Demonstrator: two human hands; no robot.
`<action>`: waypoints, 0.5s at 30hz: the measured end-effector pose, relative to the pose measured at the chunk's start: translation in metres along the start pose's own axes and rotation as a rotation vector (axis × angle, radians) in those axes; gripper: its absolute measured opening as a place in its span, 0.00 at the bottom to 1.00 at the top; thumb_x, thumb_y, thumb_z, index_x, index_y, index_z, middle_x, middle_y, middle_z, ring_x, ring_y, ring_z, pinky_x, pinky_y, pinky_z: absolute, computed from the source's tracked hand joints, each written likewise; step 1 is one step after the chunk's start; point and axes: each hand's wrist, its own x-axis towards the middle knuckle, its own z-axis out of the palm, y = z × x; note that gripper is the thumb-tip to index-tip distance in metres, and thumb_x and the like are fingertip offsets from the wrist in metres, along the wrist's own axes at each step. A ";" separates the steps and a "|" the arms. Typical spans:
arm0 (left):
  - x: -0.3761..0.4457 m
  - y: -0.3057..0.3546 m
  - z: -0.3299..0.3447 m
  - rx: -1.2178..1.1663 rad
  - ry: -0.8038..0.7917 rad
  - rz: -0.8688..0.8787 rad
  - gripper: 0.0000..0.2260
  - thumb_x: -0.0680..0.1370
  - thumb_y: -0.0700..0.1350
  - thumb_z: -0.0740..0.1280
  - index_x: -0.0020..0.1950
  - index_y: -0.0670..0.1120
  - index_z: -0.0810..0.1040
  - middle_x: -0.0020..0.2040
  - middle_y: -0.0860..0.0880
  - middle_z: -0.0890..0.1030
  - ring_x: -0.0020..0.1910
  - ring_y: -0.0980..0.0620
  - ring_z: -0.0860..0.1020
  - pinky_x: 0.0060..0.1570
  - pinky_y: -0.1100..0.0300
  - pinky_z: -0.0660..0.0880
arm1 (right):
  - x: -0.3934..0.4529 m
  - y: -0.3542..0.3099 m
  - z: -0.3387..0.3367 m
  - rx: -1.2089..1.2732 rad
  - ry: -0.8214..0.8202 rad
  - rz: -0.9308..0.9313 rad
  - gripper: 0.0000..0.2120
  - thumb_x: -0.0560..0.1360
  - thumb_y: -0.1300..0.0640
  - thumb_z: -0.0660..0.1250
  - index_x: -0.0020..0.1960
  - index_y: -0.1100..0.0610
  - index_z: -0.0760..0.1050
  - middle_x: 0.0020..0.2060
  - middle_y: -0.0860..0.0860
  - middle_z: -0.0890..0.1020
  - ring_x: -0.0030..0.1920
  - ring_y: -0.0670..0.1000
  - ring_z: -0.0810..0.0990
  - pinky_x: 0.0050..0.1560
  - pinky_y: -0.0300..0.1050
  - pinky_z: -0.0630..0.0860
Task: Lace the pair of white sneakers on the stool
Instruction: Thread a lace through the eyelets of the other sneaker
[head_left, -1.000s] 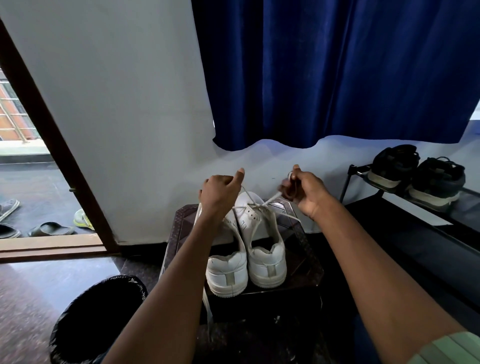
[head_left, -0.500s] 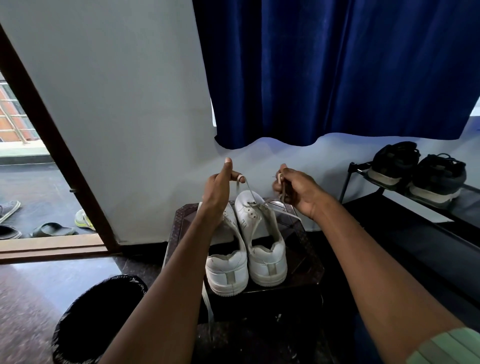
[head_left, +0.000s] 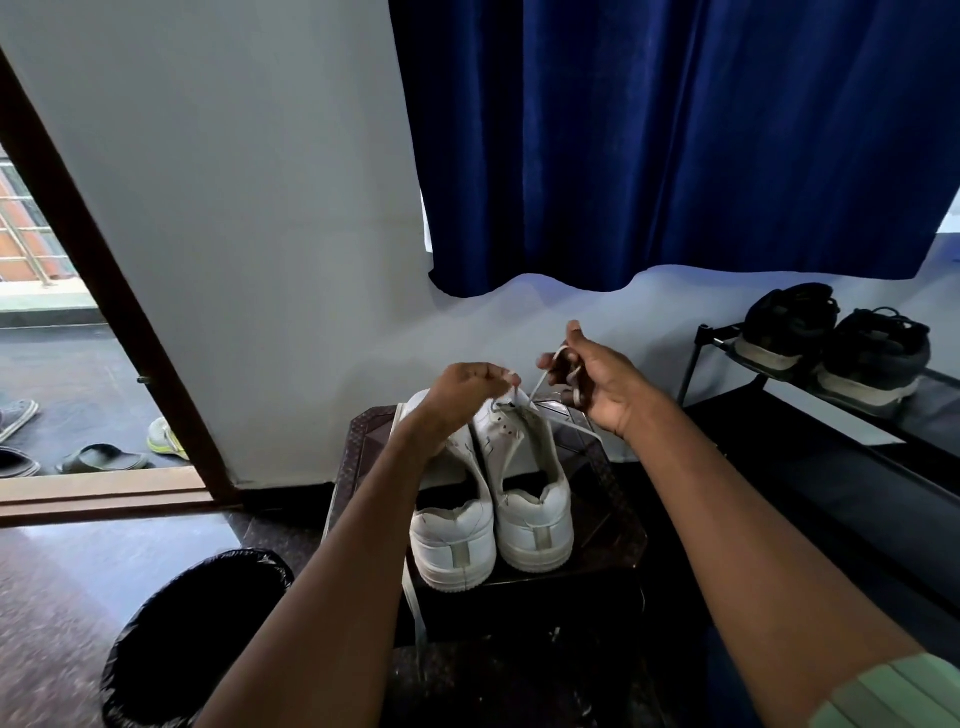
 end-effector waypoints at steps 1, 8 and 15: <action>0.002 -0.006 0.000 0.088 -0.036 0.006 0.08 0.75 0.48 0.74 0.53 0.50 0.87 0.51 0.54 0.86 0.51 0.57 0.81 0.56 0.63 0.76 | 0.000 0.000 -0.001 0.006 0.021 0.020 0.24 0.83 0.39 0.61 0.33 0.52 0.71 0.30 0.50 0.77 0.29 0.48 0.71 0.30 0.42 0.62; 0.009 -0.024 0.001 0.519 -0.083 0.140 0.27 0.59 0.67 0.72 0.57 0.63 0.82 0.60 0.60 0.82 0.65 0.51 0.75 0.70 0.46 0.68 | -0.014 0.003 -0.007 -0.887 0.016 0.027 0.25 0.72 0.45 0.79 0.24 0.54 0.72 0.21 0.45 0.68 0.21 0.45 0.64 0.26 0.37 0.61; 0.007 -0.028 0.003 0.513 -0.052 0.151 0.25 0.60 0.68 0.75 0.54 0.62 0.79 0.58 0.53 0.80 0.58 0.50 0.78 0.62 0.48 0.76 | -0.005 -0.003 -0.014 -0.302 -0.096 0.103 0.14 0.75 0.53 0.76 0.36 0.52 0.74 0.31 0.48 0.73 0.30 0.46 0.66 0.28 0.39 0.61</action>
